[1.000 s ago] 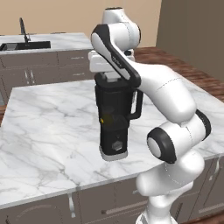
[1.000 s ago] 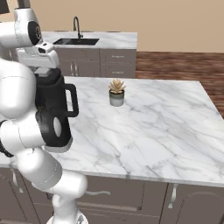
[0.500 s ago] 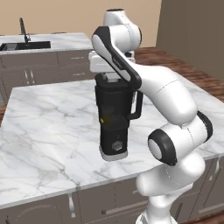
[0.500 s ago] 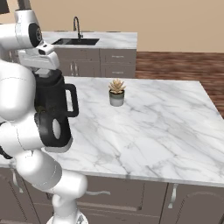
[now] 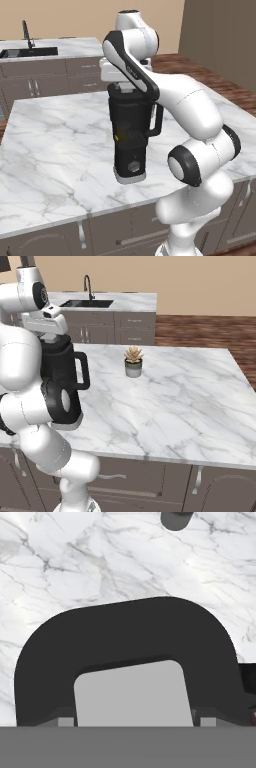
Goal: Grab the garlic and lemon from the fridge, place them in the blender, close the lid, and turn on the blender to create a marinade.
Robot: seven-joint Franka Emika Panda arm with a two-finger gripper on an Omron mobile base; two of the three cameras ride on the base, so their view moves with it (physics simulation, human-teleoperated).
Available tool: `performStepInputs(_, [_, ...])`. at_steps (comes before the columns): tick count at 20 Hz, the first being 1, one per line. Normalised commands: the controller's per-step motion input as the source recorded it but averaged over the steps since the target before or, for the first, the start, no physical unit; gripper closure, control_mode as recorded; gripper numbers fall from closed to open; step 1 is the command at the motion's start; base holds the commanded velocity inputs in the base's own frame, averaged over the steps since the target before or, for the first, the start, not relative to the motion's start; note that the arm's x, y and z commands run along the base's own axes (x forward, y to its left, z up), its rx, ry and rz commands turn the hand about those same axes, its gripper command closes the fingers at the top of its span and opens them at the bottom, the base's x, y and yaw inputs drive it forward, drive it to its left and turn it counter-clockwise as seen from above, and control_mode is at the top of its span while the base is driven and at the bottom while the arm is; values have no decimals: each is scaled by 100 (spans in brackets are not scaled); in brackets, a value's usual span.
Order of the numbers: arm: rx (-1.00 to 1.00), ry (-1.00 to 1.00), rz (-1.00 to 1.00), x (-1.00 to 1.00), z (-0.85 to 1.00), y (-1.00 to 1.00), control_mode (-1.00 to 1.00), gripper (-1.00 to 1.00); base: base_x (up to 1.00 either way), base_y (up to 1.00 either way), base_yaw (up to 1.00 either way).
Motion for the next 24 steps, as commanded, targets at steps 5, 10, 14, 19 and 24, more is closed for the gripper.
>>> performStepInputs(5, [-5, 0, 4, -17, -25, -20, -100, 100, 0, 0, 0])
performStepInputs(10, [0, -2, 10, 0, -12, -32, -100, 100, 0, 0, 0])
performStepInputs(14, [0, 0, 1, 0, 0, 0, -100, 100, 0, 0, 0])
performStepInputs(19, [0, 0, 2, 2, -1, 4, -100, 100, 0, 0, 0])
performStepInputs(24, [0, 5, 1, -9, -11, 15, -100, 100, 0, 0, 0])
